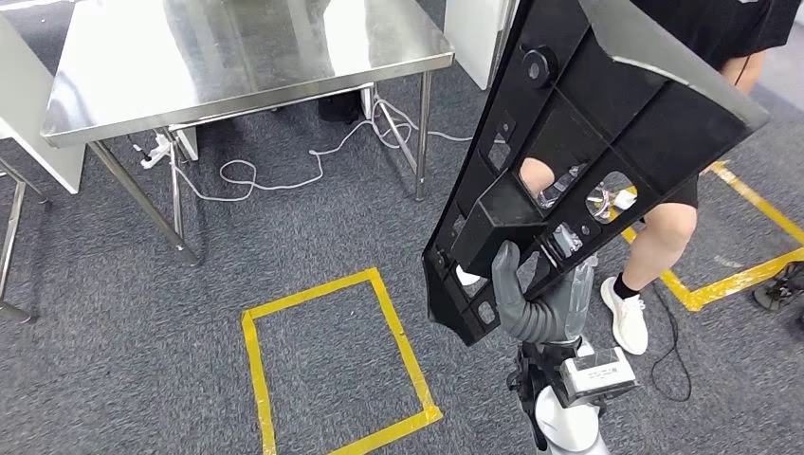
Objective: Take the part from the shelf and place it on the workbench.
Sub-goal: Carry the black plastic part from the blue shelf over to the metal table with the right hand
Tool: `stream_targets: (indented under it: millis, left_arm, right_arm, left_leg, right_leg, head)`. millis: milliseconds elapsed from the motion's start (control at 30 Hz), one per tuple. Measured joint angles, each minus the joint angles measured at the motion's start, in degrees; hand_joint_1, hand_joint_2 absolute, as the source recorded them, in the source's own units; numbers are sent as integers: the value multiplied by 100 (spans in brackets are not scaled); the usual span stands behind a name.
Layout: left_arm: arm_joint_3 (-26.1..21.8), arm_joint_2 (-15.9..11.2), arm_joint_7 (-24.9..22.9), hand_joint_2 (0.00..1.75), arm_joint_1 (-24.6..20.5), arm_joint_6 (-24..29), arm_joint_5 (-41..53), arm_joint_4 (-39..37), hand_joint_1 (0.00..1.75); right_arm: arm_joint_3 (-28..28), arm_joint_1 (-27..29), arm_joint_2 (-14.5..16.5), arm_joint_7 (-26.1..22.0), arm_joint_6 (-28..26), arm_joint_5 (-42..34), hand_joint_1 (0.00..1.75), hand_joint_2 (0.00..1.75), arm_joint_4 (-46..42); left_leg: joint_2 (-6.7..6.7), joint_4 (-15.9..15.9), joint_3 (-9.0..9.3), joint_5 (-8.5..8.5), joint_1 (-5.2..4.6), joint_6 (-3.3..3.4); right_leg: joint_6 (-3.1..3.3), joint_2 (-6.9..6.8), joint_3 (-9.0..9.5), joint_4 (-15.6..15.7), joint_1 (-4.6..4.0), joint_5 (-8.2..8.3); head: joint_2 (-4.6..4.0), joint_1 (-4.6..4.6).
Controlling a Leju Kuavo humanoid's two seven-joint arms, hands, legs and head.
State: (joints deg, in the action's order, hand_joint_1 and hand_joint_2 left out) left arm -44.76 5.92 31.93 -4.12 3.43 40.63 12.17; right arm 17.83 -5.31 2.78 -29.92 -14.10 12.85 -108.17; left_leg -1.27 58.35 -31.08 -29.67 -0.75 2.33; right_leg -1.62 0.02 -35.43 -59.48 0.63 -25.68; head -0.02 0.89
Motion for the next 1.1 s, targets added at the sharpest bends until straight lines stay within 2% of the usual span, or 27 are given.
stream_targets:
  millis: [167,233,300,333,367,400,433,467,500,533,567,600,633,667,700,733,767,800,867,933,967,1000,1067,1100]
  left_arm:
    - [-1,0,0,175,1,0,0,0,0]
    - [-5,-7,7,175,-6,-6,3,5,0]
    - [-14,-11,14,175,-3,-33,8,11,0]
    - [-19,-9,15,175,3,-52,10,11,0]
    - [-26,-11,15,175,10,-71,11,11,0]
    - [-33,-15,3,175,10,-95,11,11,0]
    - [-39,-21,-58,175,11,-107,20,10,0]
    - [-44,-27,-123,175,9,-111,34,10,0]
    - [-47,-32,-192,175,6,-110,52,9,0]
    - [-48,-33,-250,175,5,-98,71,9,0]
    - [-48,-33,-262,175,2,-94,83,9,0]
    - [-48,-32,-271,175,1,-94,90,9,0]
    - [-48,-30,-278,175,2,-94,93,9,0]
    - [-48,-26,-285,175,4,-94,95,9,0]
    - [-48,-21,-288,175,5,-94,96,9,0]
    - [-49,-19,-291,175,5,-93,96,9,0]
    - [-49,-18,-295,175,3,-91,97,9,0]
    - [-50,-18,-298,175,2,-87,97,9,0]
    - [-53,-18,-308,175,7,-71,98,9,0]
    - [-71,-14,-312,175,14,-54,104,9,0]
    - [-85,-13,-313,175,13,-45,106,9,0]
    - [-98,-13,-315,175,7,-35,108,9,0]
    - [-117,-14,-319,175,-1,-17,104,9,0]
    - [-123,-15,-321,175,1,-12,103,9,0]
  right_arm:
    - [0,-7,0,0,-4,1,175,175,1]
    - [-1,-29,-2,-1,-20,1,175,175,1]
    - [0,-52,-5,-3,-31,-1,175,175,9]
    - [1,-57,-6,-3,-31,-3,175,175,17]
    - [2,-56,-7,-3,-31,-4,175,175,26]
    - [3,-60,-7,-3,-31,-5,175,175,31]
    - [5,-61,-6,-3,-31,26,175,175,29]
    - [8,-60,-6,-4,-31,66,175,175,27]
    - [10,-51,-8,-5,-31,110,175,175,25]
    - [12,-26,-11,-7,-32,159,175,175,26]
    - [12,1,-16,-8,-32,177,175,175,31]
    - [12,30,-23,-9,-33,188,175,175,37]
    - [11,50,-30,-10,-33,197,175,175,42]
    - [11,60,-36,-10,-33,202,175,175,46]
    - [11,63,-40,-11,-33,206,175,175,47]
    - [12,62,-43,-10,-33,209,175,175,51]
    - [12,64,-45,-13,-33,211,175,175,51]
    - [11,68,-48,-15,-33,213,175,175,52]
    - [9,70,-49,-19,-33,218,175,175,50]
    - [7,57,-42,-20,-33,226,175,175,49]
    - [7,50,-39,-21,-32,229,175,175,48]
    - [7,47,-38,-22,-30,231,175,175,48]
    - [7,47,-37,-24,-21,232,175,175,49]
    - [7,46,-37,-23,-16,232,175,175,50]
  left_leg:
    - [2,-4,5,-4,15,-17]
    - [25,151,-43,-102,52,-107]
    - [69,898,-495,-362,122,-240]
    - [85,1202,-741,-384,154,-276]
    - [100,1280,-886,-268,177,-298]
    - [103,934,-790,-24,167,-265]
    - [98,489,-592,211,155,-182]
    - [91,104,-397,372,141,-92]
    - [76,-159,-243,440,124,0]
    - [55,-223,-184,443,125,58]
    - [31,-221,-180,433,123,70]
    - [-7,-217,-174,421,122,71]
    - [-52,-208,-167,407,124,63]
    - [-104,-192,-157,389,130,45]
    - [-158,-161,-150,362,138,17]
    - [-209,-124,-154,330,135,-18]
    - [-254,-82,-165,297,132,-55]
    - [-288,-52,-181,273,131,-89]
    - [-334,-50,-201,256,143,-141]
    - [-274,26,-231,187,162,-187]
    - [-190,206,-307,78,167,-213]
    - [-84,529,-458,-93,175,-240]
    - [63,1343,-889,-435,188,-285]
    - [91,1624,-1058,-504,194,-296]
  right_leg:
    - [25,1,-4,-9,-23,-9]
    - [125,4,68,44,2,-24]
    - [250,5,198,103,34,-88]
    - [275,5,248,103,31,-136]
    - [280,9,304,103,26,-183]
    - [251,12,366,112,23,-231]
    - [200,4,384,53,5,-318]
    - [158,-5,335,-108,-7,-435]
    - [121,-13,196,-393,-14,-580]
    - [101,-18,-17,-767,-15,-729]
    - [94,-15,-227,-1107,-1,-827]
    - [61,-13,-374,-1304,15,-845]
    - [5,-12,-404,-1272,34,-765]
    - [-64,-8,-320,-1025,60,-600]
    - [-133,19,-154,-619,98,-401]
    - [-167,67,0,-273,115,-251]
    - [-163,112,122,-24,127,-161]
    - [-132,149,181,89,126,-136]
    - [-32,137,205,88,106,-148]
    - [51,80,231,106,125,-144]
    - [92,46,247,117,141,-143]
    - [124,8,261,123,144,-149]
    - [165,-79,273,123,128,-167]
    - [174,-123,277,122,121,-175]
  head:
    - [1,11]
    - [1,21]
    - [1,31]
    - [1,39]
    - [1,39]
    - [1,40]
    - [1,30]
    - [1,16]
    - [2,-1]
    - [2,-15]
    - [2,-22]
    - [2,-22]
    - [2,-23]
    - [2,-24]
    - [2,-24]
    - [1,-29]
    - [1,-31]
    - [2,-31]
    - [2,-32]
    - [2,-26]
    - [1,-13]
    - [2,-2]
    - [1,12]
    - [1,11]
